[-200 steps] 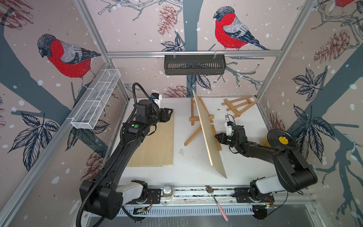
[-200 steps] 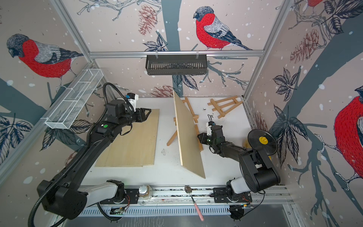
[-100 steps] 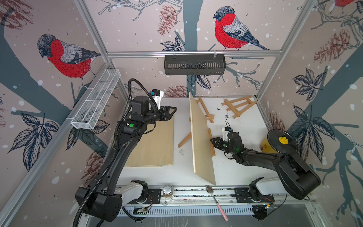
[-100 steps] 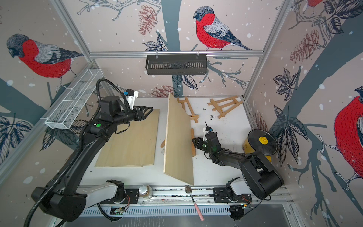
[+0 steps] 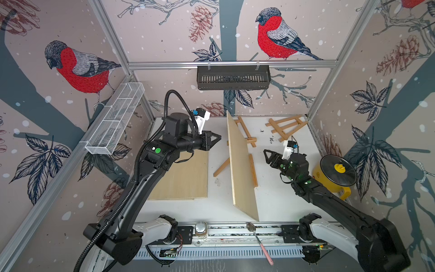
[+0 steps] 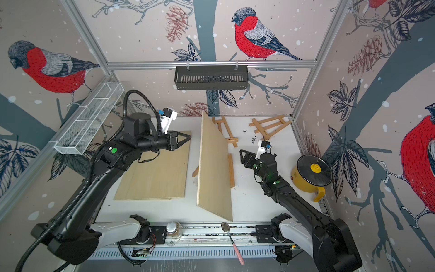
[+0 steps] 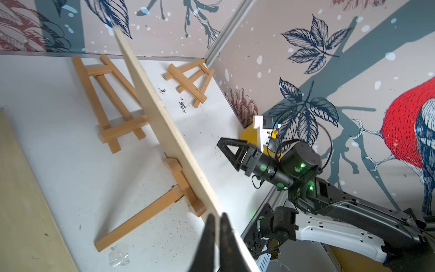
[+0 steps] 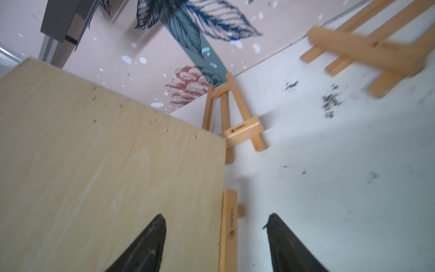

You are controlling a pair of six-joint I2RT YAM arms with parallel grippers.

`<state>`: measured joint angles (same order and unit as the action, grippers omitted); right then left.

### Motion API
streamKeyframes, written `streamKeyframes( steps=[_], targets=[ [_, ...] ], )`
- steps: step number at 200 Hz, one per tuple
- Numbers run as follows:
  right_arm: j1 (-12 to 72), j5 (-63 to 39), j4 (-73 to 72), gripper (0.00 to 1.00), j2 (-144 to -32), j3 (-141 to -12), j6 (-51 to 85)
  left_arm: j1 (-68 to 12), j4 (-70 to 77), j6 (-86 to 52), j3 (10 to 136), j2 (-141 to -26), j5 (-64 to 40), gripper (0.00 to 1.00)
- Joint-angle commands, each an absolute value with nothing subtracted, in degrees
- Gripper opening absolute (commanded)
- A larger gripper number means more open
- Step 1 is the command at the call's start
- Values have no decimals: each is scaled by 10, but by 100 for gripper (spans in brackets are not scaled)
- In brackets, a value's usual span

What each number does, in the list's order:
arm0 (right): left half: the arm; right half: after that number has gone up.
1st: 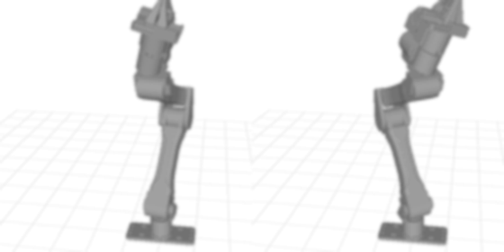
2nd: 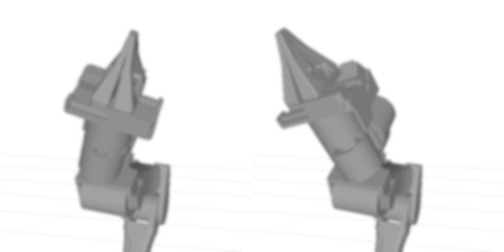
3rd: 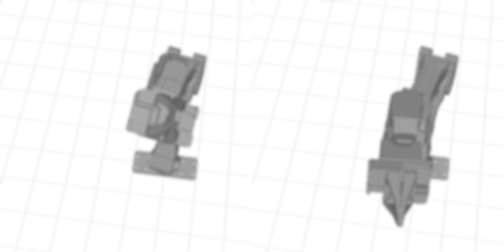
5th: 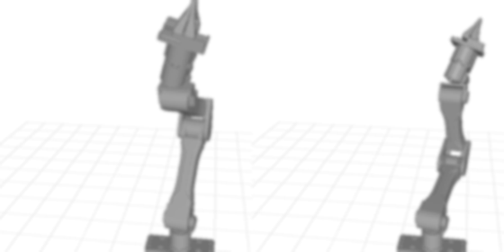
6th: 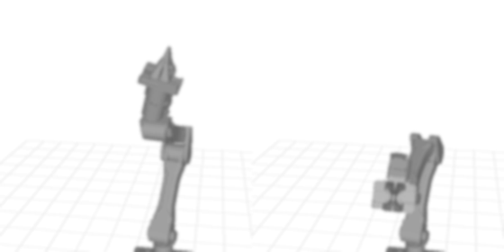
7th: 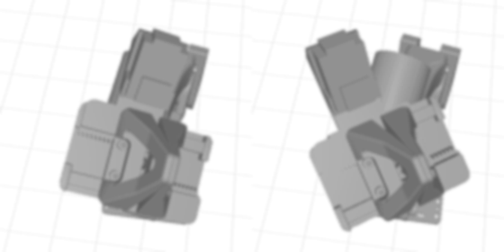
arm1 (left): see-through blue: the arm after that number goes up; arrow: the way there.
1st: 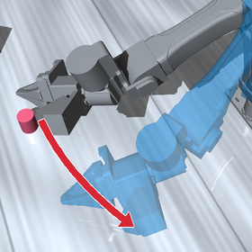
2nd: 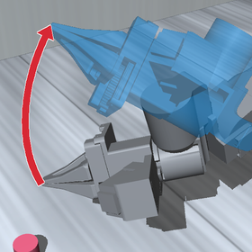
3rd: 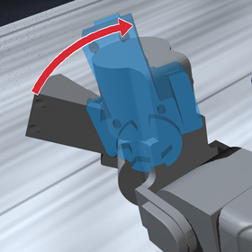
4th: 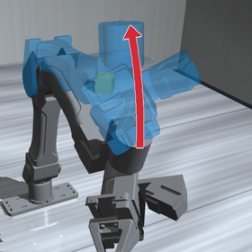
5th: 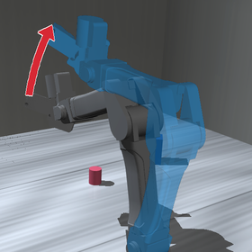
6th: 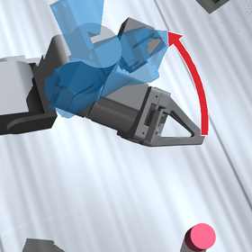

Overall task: Disassemble the easel
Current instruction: Move the easel to the center of the board, then pick up the drawing board from the easel.

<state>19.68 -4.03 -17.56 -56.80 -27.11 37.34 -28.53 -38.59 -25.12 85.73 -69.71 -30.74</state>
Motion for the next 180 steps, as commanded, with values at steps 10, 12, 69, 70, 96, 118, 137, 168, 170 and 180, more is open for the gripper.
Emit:
streamKeyframes(
  steps=[10,12,69,70,96,118,137,168,170,180],
  targets=[
    [150,-45,-92,70,-554,-303,289,-339,-456,-276,900,-726,-247,14],
    [148,-48,-92,70,-554,-304,288,-343,-461,-277,903,-729,-245,15],
    [139,-110,-121,70,-586,-314,285,-426,-589,-307,996,-796,-108,34],
    [138,-111,-121,70,-586,-314,285,-426,-589,-308,996,-796,-108,34],
    [137,-126,-130,70,-591,-311,281,-433,-633,-328,1017,-801,-62,36],
    [135,-136,-135,70,-593,-309,279,-448,-653,-345,1033,-801,-29,38],
    [134,-147,-137,70,-597,-309,276,-460,-634,-349,1030,-791,-32,41],
    [131,-159,-141,71,-609,-309,271,-464,-632,-358,1038,-792,-26,44],
    [131,-161,-141,71,-609,-310,271,-465,-632,-358,1039,-793,-26,44],
    [131,-165,-144,71,-612,-308,271,-470,-640,-361,1046,-800,-24,45]
  ],
)
